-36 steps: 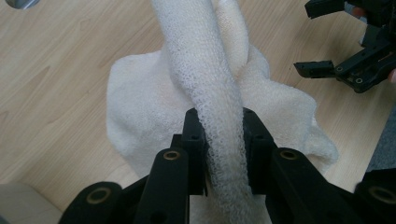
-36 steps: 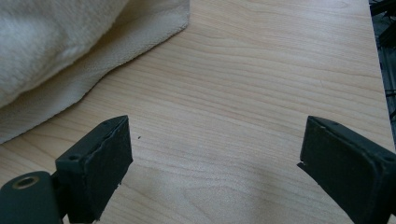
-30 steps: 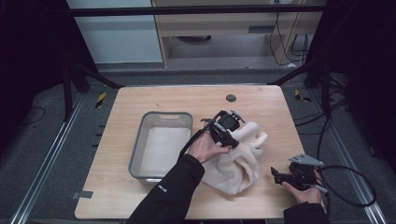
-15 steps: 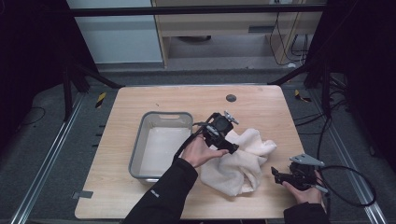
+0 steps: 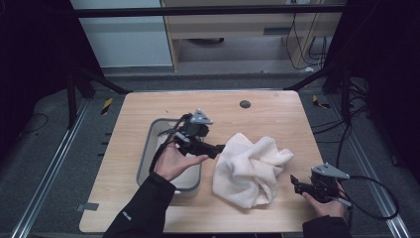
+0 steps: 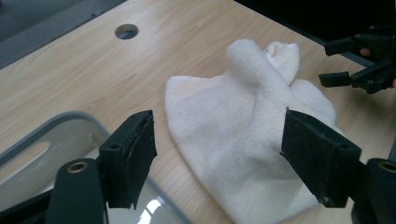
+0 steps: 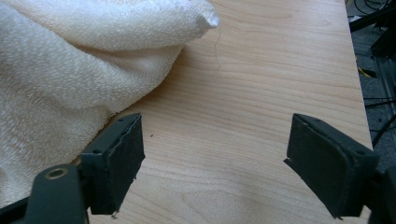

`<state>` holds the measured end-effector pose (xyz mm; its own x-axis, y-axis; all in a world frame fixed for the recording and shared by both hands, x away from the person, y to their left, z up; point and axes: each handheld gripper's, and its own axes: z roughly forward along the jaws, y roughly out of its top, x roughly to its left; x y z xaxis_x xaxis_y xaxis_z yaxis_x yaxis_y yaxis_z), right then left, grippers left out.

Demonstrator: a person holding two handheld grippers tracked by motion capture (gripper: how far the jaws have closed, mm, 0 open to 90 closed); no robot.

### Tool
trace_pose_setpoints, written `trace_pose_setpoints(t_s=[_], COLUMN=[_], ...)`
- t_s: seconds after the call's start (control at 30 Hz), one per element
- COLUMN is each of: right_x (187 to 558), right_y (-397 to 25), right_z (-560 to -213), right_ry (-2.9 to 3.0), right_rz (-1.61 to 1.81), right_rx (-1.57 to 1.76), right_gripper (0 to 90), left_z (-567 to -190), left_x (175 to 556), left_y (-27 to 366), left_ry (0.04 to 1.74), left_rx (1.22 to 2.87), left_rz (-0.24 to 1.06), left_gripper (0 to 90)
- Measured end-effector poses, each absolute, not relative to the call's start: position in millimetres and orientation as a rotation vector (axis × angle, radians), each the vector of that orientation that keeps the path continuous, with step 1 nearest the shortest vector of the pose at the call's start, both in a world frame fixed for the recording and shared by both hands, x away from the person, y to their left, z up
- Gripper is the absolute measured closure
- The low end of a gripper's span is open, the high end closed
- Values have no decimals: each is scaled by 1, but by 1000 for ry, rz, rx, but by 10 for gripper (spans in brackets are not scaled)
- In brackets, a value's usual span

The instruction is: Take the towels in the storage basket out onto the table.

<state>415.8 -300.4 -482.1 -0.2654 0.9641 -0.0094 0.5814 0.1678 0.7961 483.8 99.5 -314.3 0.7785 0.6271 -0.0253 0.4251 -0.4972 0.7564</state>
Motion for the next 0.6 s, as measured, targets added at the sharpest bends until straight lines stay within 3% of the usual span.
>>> trace_pose_setpoints(t_s=[0.6], right_x=[414], right_y=[-298], right_z=[-483], right_ry=[1931], right_rz=[943], right_rx=[1440], right_gripper=[234], left_z=[-338], left_x=[461], left_y=[220], left_ry=[993], left_rx=[1932], left_rz=[443], left_gripper=[241])
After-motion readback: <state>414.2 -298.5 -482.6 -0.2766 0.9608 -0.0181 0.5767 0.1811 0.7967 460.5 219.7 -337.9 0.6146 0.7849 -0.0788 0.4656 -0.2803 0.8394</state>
